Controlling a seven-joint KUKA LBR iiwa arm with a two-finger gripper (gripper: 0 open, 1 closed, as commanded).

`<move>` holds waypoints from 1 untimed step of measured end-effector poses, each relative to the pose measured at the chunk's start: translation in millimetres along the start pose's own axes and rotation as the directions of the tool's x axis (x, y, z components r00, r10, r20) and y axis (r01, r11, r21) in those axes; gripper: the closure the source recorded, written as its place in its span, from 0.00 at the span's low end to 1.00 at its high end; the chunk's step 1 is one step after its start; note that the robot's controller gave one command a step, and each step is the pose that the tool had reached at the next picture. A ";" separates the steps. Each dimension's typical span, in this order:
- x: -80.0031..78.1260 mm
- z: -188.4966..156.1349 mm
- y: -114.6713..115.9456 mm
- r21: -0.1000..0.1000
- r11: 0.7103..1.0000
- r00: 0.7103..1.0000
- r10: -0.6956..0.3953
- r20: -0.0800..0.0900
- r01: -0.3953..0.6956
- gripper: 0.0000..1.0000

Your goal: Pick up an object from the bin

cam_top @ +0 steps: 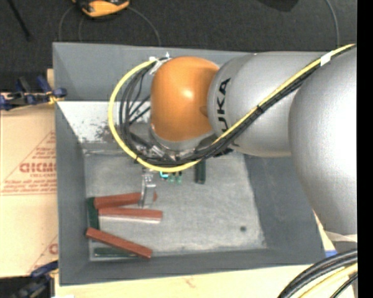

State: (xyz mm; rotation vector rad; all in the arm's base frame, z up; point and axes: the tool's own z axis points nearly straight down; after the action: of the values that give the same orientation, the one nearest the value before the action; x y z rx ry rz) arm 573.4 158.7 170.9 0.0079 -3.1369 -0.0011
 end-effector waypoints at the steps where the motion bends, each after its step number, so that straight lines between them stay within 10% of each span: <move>1: -1.7 -4.8 -0.7 -0.002 1.000 1.000 0.004 0.008 -0.004 0.00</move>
Offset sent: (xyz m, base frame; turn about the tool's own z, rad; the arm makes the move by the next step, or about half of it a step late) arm -0.0645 0.0069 -0.1009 -0.0605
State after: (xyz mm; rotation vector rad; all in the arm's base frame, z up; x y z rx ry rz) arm 575.2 158.0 175.7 0.0022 -3.1445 -0.0035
